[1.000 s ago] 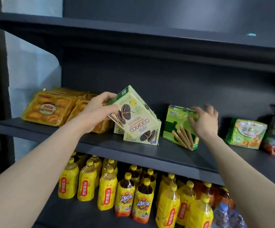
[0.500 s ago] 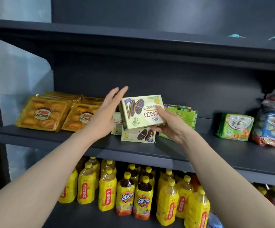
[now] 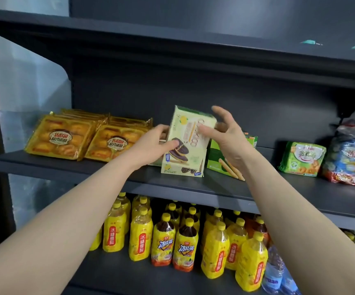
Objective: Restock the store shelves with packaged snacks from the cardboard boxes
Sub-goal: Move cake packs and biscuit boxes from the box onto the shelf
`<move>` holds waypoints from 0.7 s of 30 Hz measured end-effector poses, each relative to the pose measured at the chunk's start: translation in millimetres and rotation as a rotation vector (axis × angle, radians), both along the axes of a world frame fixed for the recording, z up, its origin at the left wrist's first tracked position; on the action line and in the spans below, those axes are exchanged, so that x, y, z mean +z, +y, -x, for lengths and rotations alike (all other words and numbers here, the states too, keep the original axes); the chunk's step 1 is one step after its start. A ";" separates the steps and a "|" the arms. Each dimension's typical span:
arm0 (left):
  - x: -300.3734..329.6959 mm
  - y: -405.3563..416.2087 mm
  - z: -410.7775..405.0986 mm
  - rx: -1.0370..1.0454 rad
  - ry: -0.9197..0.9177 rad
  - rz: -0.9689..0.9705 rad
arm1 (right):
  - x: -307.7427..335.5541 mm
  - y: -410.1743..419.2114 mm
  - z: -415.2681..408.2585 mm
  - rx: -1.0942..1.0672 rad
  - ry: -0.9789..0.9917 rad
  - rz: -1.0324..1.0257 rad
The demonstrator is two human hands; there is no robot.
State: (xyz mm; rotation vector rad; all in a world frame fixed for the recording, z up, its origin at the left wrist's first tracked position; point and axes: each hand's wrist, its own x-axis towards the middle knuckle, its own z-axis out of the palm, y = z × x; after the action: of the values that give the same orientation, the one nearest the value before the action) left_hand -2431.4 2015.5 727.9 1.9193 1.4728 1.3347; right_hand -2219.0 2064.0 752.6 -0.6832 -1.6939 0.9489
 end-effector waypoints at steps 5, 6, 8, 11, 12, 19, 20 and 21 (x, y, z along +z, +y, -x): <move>-7.8 12.6 2.7 -0.089 -0.206 0.086 | -4.1 7.2 -1.5 -0.031 -0.269 -0.098; -10.0 14.5 7.8 -0.042 -0.183 0.049 | -3.1 9.6 -0.6 -0.084 -0.368 -0.197; -15.1 16.9 19.9 0.123 -0.170 -0.055 | -2.7 17.0 7.3 -0.168 -0.618 -0.363; -25.5 19.6 33.1 0.298 -0.092 -0.191 | -18.6 35.0 32.0 -0.164 -0.879 -0.539; -29.2 20.3 34.6 0.318 -0.013 -0.206 | -27.5 43.4 40.1 -0.160 -0.906 -0.611; -34.1 30.3 26.3 0.280 0.474 -0.253 | -26.9 84.5 -5.1 -0.670 -0.640 -0.755; -30.8 32.7 21.3 0.279 0.535 -0.252 | -20.1 88.3 -22.5 -0.811 -0.753 -0.725; -26.8 36.1 15.6 0.280 0.605 -0.250 | -13.6 93.0 -39.2 -0.926 -0.915 -0.662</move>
State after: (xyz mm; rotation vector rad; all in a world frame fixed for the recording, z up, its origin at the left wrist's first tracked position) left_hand -2447.0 2051.6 701.0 2.5048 1.9929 1.1387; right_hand -2179.8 2157.1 739.0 -1.3497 -1.9237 -0.6650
